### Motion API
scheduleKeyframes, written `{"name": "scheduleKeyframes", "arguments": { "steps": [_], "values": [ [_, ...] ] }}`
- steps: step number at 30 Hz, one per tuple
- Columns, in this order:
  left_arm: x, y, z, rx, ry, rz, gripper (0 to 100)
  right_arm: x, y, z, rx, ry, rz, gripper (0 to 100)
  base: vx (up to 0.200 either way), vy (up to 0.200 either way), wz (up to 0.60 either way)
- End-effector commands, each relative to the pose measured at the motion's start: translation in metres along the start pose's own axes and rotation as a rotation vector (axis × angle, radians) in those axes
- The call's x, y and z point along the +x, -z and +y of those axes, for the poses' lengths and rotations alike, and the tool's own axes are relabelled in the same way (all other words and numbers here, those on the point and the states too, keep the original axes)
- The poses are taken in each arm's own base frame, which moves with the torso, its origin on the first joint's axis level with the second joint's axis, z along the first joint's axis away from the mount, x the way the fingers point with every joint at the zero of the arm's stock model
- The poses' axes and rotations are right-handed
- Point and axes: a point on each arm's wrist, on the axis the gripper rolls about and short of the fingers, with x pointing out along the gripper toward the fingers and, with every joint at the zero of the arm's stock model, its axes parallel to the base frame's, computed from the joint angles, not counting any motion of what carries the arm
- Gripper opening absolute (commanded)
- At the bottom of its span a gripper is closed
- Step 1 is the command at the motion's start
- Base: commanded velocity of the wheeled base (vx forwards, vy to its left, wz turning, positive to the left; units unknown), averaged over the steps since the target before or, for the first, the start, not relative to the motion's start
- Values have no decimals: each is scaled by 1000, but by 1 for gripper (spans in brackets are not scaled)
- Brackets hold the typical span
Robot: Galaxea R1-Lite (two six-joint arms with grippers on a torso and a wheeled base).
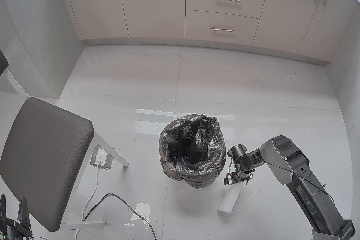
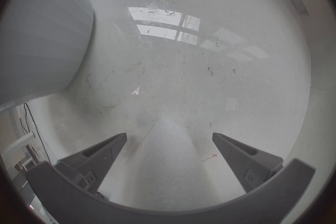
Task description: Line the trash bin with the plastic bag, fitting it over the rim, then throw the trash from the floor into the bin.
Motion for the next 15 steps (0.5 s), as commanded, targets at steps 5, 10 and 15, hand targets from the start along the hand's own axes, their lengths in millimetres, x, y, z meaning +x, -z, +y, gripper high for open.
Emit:
{"name": "scheduleKeyframes", "arguments": {
  "steps": [5, 10, 15],
  "values": [
    [-1, 0, 0, -12, 2, -13, 100, 2, 3, 3, -7, 0, 9, 100, 0, 0, 0],
    [-1, 0, 0, -12, 0, -13, 100, 0, 5, 12, -30, -6, 10, 100, 0, 0, 0],
    [-1, 0, 0, -12, -1, -13, 100, -1, 6, 20, -47, -12, 8, 100, 0, 0, 0]
  ]
}}
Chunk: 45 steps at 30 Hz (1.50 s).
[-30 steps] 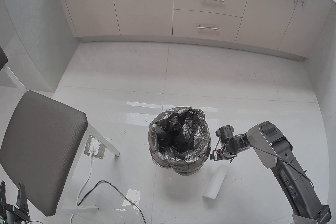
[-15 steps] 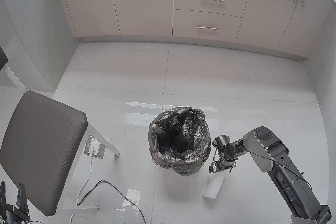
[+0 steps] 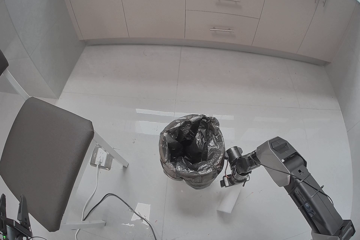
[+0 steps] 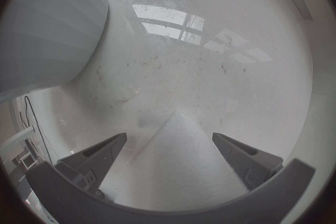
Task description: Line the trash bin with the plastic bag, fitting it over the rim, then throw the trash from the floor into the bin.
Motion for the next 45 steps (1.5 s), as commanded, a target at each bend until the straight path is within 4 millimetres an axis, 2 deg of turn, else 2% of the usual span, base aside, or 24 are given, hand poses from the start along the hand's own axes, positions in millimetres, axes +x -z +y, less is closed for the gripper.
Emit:
{"name": "scheduleKeyframes", "arguments": {
  "steps": [1, 5, 6, 30, 40, 45],
  "values": [
    [-1, 0, 0, -4, 2, -14, 100, 0, 1, 4, -9, -2, 0, 100, 0, 0, 0],
    [-1, 0, 0, -10, 2, -14, 100, 0, 1, 4, -4, 2, 1, 100, 0, 0, 0],
    [-1, 0, 0, -15, 2, -14, 100, 0, 1, 4, -4, 5, 1, 0, 0, 0, 0],
    [-1, 0, 0, -31, 2, -15, 100, -3, 4, 2, -16, 41, 38, 0, 0, 0, 0],
    [-1, 0, 0, -32, 2, -15, 100, -24, -14, 1, 0, 35, -12, 0, 0, 0, 0],
    [-1, 0, 0, -32, 2, -15, 100, -49, -33, -4, 18, 40, -73, 0, 0, 0, 0]
  ]
}}
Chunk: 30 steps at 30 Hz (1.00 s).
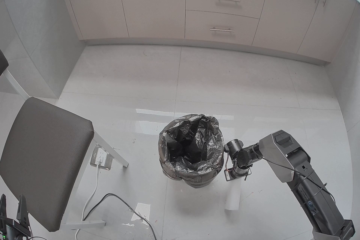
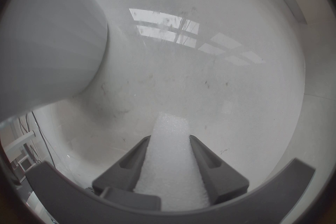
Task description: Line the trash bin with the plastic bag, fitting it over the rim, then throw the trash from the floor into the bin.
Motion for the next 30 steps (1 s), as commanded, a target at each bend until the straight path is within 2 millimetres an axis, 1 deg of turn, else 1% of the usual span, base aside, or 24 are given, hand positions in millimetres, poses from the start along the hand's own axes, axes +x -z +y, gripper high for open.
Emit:
{"name": "scheduleKeyframes", "arguments": {
  "steps": [1, 2, 4, 6, 8, 9, 11, 13, 14, 15, 18, 23, 30],
  "values": [
    [-1, 0, 0, -4, 3, -15, 100, -22, -17, -4, 15, -1, -52, 0, 0, 0, 0],
    [-1, 1, 1, -5, 3, -14, 100, -34, -26, -7, 24, 10, -82, 0, 0, 0, 0],
    [-1, 1, 1, -5, 3, -14, 100, -45, -35, -12, 38, 13, -110, 0, 0, 0, 0],
    [-1, 1, 1, -5, 3, -14, 100, -63, -47, -19, 50, 13, -151, 0, 0, 0, 0],
    [-1, 1, 1, -5, 3, -14, 100, -67, -50, -22, 57, 13, -161, 0, 0, 0, 0],
    [-1, 1, 1, -5, 3, -14, 100, -75, -55, -28, 65, 16, -179, 0, 0, 0, 0],
    [-1, 1, 1, -5, -7, -15, 100, -78, -58, -33, 66, 21, -185, 0, 0, 0, 0],
    [-1, 1, 1, -4, -24, -20, 100, -78, -59, -41, 69, 32, -187, 0, 0, 0, 0],
    [-1, 1, 1, -4, -24, -20, 100, -78, -59, -41, 67, 32, -187, 0, 0, 0, 0],
    [-1, 1, 1, -4, -26, -21, 100, -83, -63, -47, 76, 61, -199, 0, 0, 0, 0],
    [-1, 1, 1, -4, -26, -21, 100, -94, -69, -53, 86, 74, -223, 0, 0, 0, 0],
    [-1, 1, 1, -4, -27, -21, 100, -128, -84, -61, 99, 72, -290, 0, 0, 0, 0],
    [-1, 1, 1, -18, -27, -21, 100, -191, -92, -73, 96, 72, -291, 0, 0, 0, 0]
  ]
}}
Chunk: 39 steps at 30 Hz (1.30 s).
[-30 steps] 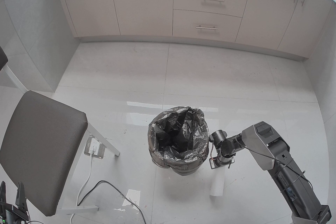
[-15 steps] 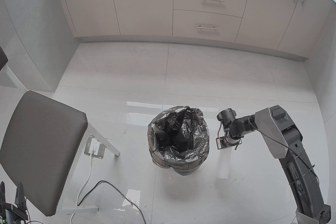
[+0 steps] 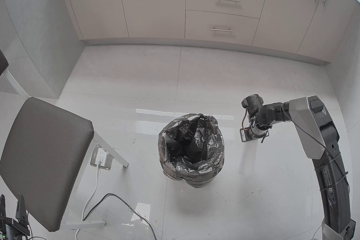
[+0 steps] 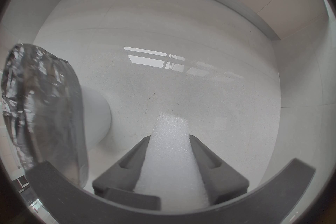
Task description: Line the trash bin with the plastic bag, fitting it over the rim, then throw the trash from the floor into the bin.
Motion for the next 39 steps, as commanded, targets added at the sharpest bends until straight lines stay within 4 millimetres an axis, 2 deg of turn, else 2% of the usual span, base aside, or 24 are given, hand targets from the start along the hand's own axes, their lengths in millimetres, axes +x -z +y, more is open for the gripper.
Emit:
{"name": "scheduleKeyframes", "arguments": {
  "steps": [1, 3, 4, 5, 7, 8, 10, 11, 12, 18, 24, 33, 36, 39],
  "values": [
    [-1, 0, 1, -15, 3, -15, 100, -50, -25, -12, 19, -7, -62, 0, 0, 0, 0],
    [-1, 0, 1, -16, 3, -15, 100, -70, -32, -17, 19, -11, -72, 0, 0, 0, 0],
    [-1, 0, 1, -16, 3, -15, 100, -70, -32, -17, 19, -11, -72, 0, 0, 0, 0],
    [-1, 0, 1, -16, 3, -15, 100, -84, -36, -19, 19, -16, -80, 0, 0, 0, 0],
    [-1, 0, 1, -16, 1, -16, 100, -89, -37, -19, 19, -17, -85, 0, 0, 0, 0],
    [-1, 0, 1, -16, 1, -16, 100, -109, -44, -21, 24, -27, -124, 0, 0, 0, 0],
    [-1, 0, 1, -16, 1, -16, 100, -109, -44, -21, 24, -27, -124, 0, 0, 0, 0],
    [-1, 0, 1, -16, 1, -16, 100, -132, -51, -20, 26, -39, -172, 0, 0, 0, 0],
    [-1, 0, 1, -16, 1, -16, 100, -143, -54, -18, 27, -46, -194, 0, 0, 0, 0],
    [-1, 0, 1, -29, 1, -16, 100, -182, -60, -6, 17, -85, -274, 0, 0, 0, 0],
    [-1, 0, 1, -30, -2, -16, 100, -201, -61, 10, -4, -120, -320, 0, 0, 0, 0],
    [-1, 0, 1, -30, -2, -16, 100, -215, -61, 32, -26, -164, -376, 0, 0, 0, 0],
    [-1, 0, 1, -30, -2, -16, 100, -219, -61, 43, -36, -189, -409, 0, 0, 0, 0],
    [-1, 0, 1, -30, -2, -16, 100, -217, -60, 68, -64, -230, -469, 0, 0, 0, 0]
  ]
}}
